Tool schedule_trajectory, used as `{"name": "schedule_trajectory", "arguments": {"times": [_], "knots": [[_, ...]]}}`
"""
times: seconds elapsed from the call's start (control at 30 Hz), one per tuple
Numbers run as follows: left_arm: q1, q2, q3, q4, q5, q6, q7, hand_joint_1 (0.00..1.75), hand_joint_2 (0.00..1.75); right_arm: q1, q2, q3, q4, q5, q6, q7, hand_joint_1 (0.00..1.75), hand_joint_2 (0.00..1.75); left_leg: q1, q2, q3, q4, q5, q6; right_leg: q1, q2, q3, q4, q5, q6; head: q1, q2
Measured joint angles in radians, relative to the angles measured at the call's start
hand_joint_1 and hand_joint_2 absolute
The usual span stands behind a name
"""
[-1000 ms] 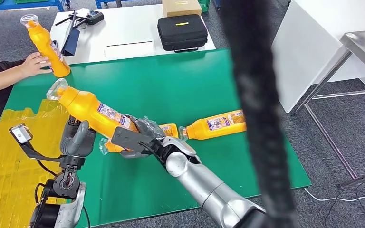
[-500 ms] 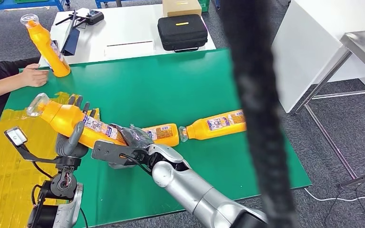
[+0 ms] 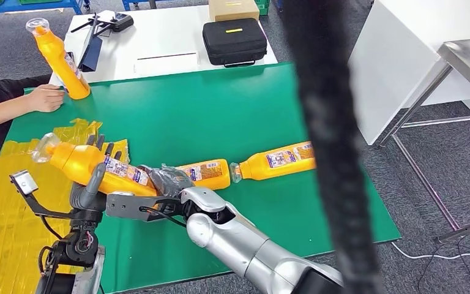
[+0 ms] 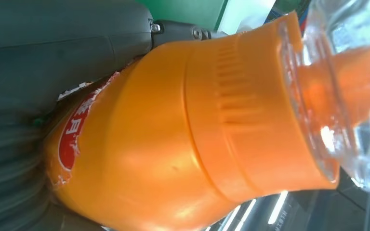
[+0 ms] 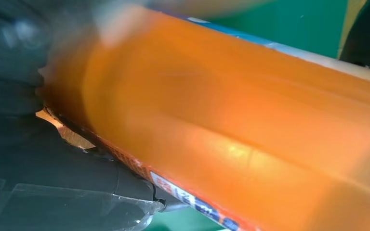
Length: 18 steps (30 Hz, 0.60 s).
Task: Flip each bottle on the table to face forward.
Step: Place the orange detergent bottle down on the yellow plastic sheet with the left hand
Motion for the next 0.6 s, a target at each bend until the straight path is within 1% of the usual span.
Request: {"name": "schedule_trajectory", "arguments": {"times": [0.2, 0.53, 0.6], "knots": [[-0.004, 0.0, -0.003, 0.001, -0.01, -0.001, 0.0, 1.75, 1.75, -0.009, -0.001, 0.002, 0.008, 0.018, 0.0, 0.005, 1.75, 1.75, 0.0, 0.0, 0.0, 0.0, 0.0, 0.0, 0.0, 0.0, 0.0, 0.0, 0.0, 0.0, 0.0, 0.0], [-0.004, 0.0, -0.003, -0.002, 0.024, -0.01, 0.009, 1.75, 1.75, -0.011, 0.0, 0.001, 0.017, 0.038, 0.0, 0.006, 1.75, 1.75, 0.0, 0.0, 0.0, 0.0, 0.0, 0.0, 0.0, 0.0, 0.0, 0.0, 0.0, 0.0, 0.0, 0.0], [-0.002, 0.0, -0.003, -0.005, 0.037, -0.016, 0.009, 1.75, 1.75, -0.011, 0.001, 0.002, 0.017, 0.046, 0.0, 0.006, 1.42, 1.75, 0.0, 0.0, 0.0, 0.0, 0.0, 0.0, 0.0, 0.0, 0.0, 0.0, 0.0, 0.0, 0.0, 0.0]]}}
